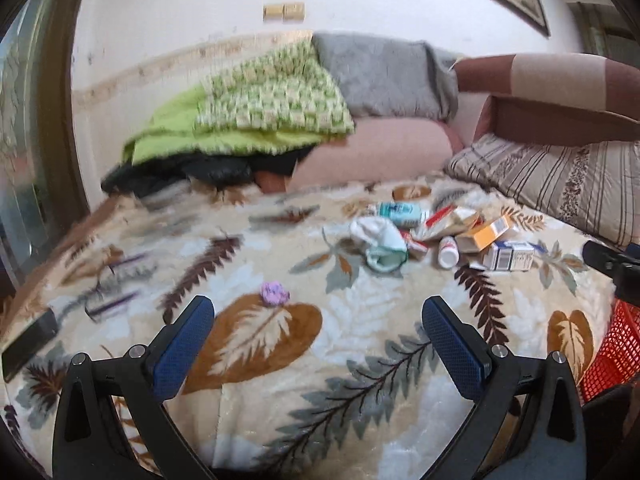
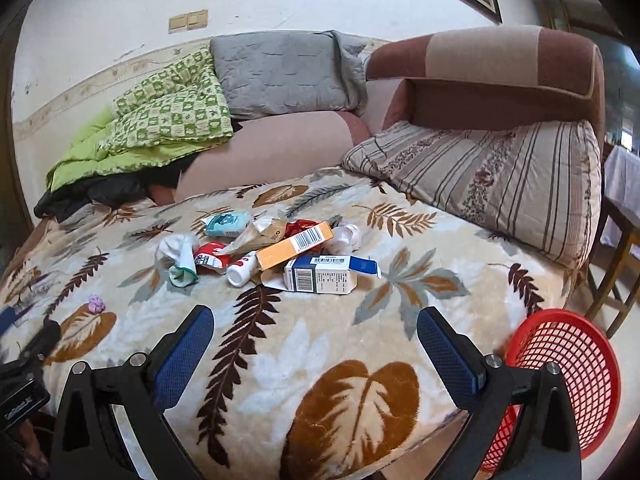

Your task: Collect trash

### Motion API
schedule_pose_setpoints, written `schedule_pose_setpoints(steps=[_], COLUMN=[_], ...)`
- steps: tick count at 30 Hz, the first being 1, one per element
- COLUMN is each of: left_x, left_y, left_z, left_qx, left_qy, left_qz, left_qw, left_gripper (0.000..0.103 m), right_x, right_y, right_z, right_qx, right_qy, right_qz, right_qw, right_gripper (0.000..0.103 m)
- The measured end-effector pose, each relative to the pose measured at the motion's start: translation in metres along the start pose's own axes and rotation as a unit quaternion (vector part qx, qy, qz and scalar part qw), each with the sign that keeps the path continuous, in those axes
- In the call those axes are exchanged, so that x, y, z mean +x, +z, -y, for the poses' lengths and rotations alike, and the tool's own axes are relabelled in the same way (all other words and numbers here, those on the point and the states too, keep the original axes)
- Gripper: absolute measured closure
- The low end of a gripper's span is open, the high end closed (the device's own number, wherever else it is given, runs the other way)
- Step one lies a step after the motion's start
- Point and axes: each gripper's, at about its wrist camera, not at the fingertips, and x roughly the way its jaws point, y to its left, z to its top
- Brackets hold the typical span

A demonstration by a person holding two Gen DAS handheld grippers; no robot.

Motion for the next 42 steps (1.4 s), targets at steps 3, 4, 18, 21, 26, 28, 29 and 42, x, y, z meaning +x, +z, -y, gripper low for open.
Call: schedule_pose_setpoints(steps=[3, 4, 18, 21, 26, 28, 29, 42], left_x=[-0.007, -0.007, 0.006, 0.010, 0.013, 0.013, 0.013, 0.013], left_y=[0.001, 0.001, -0.006, -0.007, -0.007, -0.007, -0.007, -0.007], left_z=[0.007, 0.010, 0.013, 0.008, 0.004, 0.004, 0.004, 0.003], left_qx=[0.018, 0.025, 0.022, 0.011, 0.001, 0.001, 0.001, 0.002], left_qy=[0.003, -0.003, -0.011, -0.007, -0.006, -0.006, -0.007, -0.007], left_qz=[0.019, 0.019, -0.027, -0.036, -0.045, -0.046, -0.046, -0.048], left_qw=[0.9996, 0.9995, 0.9993, 0.9993, 0.9990, 0.9989, 0.9989, 0.9988], left_gripper=[0.000, 0.000, 0.000, 0.000, 0.000, 0.000, 0.000, 0.000], right_x=[-0.001, 0.000, -0.001, 0.000, 0.001, 0.001, 0.001, 0.003], right_y=[-0.002, -0.002, -0.004, -0.004, -0.005, -0.004, -0.004, -0.003], right_z=[-0.006, -0.006, 0.006, 0.006, 0.005, 0.006, 0.006, 0.008], right_qx=[-0.014, -0.017, 0.003, 0.000, -0.005, -0.004, -0.004, -0.002], right_qy=[-0.016, -0.017, -0.043, -0.045, -0.047, -0.047, -0.048, -0.049], right_qz=[0.003, -0.002, -0.018, -0.018, -0.021, -0.024, -0.025, -0.029], right_qw=[1.000, 1.000, 0.999, 0.999, 0.999, 0.999, 0.999, 0.998], right_gripper=[0.000, 0.000, 0.000, 0.000, 0.000, 0.000, 0.000, 0.000])
